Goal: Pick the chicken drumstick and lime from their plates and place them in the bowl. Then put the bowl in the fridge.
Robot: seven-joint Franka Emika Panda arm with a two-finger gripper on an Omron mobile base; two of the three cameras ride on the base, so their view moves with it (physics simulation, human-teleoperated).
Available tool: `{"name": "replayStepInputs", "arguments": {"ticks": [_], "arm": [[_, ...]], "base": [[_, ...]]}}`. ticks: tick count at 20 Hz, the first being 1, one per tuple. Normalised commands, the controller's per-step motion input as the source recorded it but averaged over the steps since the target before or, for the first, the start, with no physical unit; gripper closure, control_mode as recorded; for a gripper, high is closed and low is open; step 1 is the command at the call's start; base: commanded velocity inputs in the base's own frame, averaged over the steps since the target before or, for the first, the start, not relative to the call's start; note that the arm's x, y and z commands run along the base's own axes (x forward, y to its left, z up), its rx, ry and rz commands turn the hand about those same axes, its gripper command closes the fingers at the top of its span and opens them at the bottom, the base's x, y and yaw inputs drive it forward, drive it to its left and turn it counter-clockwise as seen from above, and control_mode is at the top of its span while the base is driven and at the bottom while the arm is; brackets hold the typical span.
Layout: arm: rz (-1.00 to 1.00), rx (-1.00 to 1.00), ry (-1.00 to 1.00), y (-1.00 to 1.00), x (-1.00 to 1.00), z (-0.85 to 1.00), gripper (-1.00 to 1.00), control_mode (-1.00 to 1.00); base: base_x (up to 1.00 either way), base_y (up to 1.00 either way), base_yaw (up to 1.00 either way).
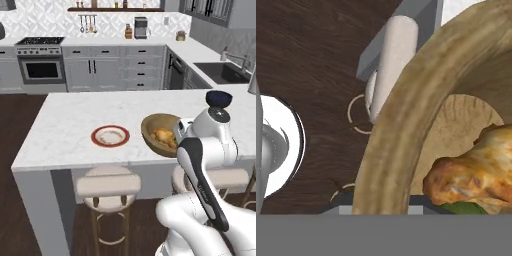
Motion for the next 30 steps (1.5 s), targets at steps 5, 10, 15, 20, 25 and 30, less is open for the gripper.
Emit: {"name": "replayStepInputs", "arguments": {"ticks": [5,10,15,20,25,30], "arm": [[0.0,0.0,0.0,0.0,0.0,0.0,1.0,1.0],[0.0,0.0,0.0,0.0,0.0,0.0,1.0,1.0],[0.0,0.0,0.0,0.0,0.0,0.0,1.0,1.0],[0.0,0.0,0.0,0.0,0.0,0.0,1.0,1.0],[0.0,0.0,0.0,0.0,0.0,0.0,1.0,1.0],[0.0,0.0,0.0,0.0,0.0,0.0,1.0,1.0]], "base": [[0.0,1.0,0.16],[0.04,1.0,0.09],[0.21,1.0,0.02],[0.19,1.0,0.02],[0.52,1.0,0.0],[0.68,1.0,0.0]]}}
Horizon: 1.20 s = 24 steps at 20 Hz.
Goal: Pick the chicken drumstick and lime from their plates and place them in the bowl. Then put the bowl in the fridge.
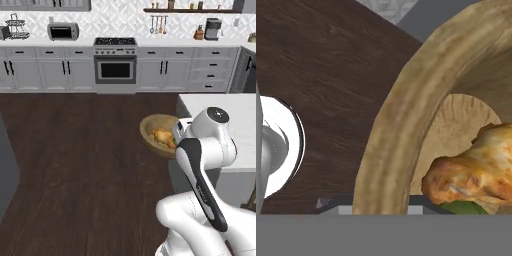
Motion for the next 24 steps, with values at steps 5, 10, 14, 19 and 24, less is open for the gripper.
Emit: {"name": "replayStepInputs", "arguments": {"ticks": [5,10,14,19,24], "arm": [[0.0,0.0,0.0,0.0,0.0,0.0,1.0,1.0],[0.0,0.0,0.0,0.0,0.0,0.0,1.0,1.0],[0.0,0.0,0.0,0.0,0.0,0.0,1.0,1.0],[0.0,0.0,0.0,0.0,0.0,0.0,1.0,1.0],[0.0,0.0,0.0,0.0,0.0,0.0,1.0,1.0]], "base": [[0.86,1.0,0.0],[0.93,1.0,-0.18],[0.89,0.81,-0.23],[0.98,0.72,-0.17],[1.0,0.03,0.14]]}}
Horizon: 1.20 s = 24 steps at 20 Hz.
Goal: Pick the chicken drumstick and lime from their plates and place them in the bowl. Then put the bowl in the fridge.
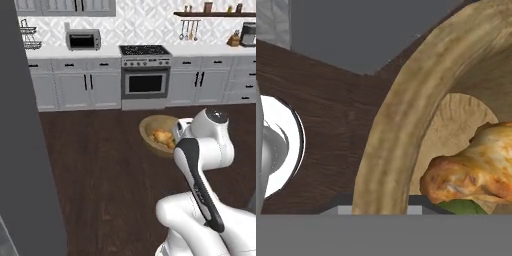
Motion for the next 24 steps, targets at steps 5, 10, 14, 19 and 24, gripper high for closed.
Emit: {"name": "replayStepInputs", "arguments": {"ticks": [5,10,14,19,24], "arm": [[0.0,0.0,0.0,0.0,0.0,0.0,1.0,1.0],[0.0,0.0,0.0,0.0,0.0,0.0,1.0,1.0],[0.0,0.0,0.0,0.0,0.0,0.0,1.0,1.0],[0.0,0.0,0.0,0.0,0.0,0.0,1.0,1.0],[0.0,0.0,0.0,0.0,0.0,0.0,1.0,1.0]], "base": [[1.0,-0.59,0.51],[1.0,-0.31,0.69],[1.0,-0.23,0.74],[0.9,-0.81,0.62],[0.59,-1.0,0.49]]}}
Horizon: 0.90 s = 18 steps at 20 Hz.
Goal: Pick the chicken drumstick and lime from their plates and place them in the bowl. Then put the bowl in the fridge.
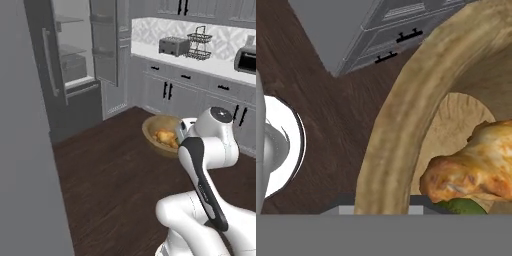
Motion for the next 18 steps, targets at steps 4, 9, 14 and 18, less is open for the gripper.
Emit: {"name": "replayStepInputs", "arguments": {"ticks": [4,9,14,18], "arm": [[0.0,0.0,0.0,0.0,0.0,0.0,1.0,1.0],[0.0,0.0,0.0,0.0,0.0,0.0,1.0,1.0],[0.0,0.0,0.0,0.0,0.0,0.0,1.0,1.0],[0.0,0.0,0.0,0.0,0.0,0.0,1.0,1.0]], "base": [[0.52,-1.0,0.45],[0.54,-1.0,0.49],[0.58,-1.0,0.49],[0.57,-1.0,0.39]]}}
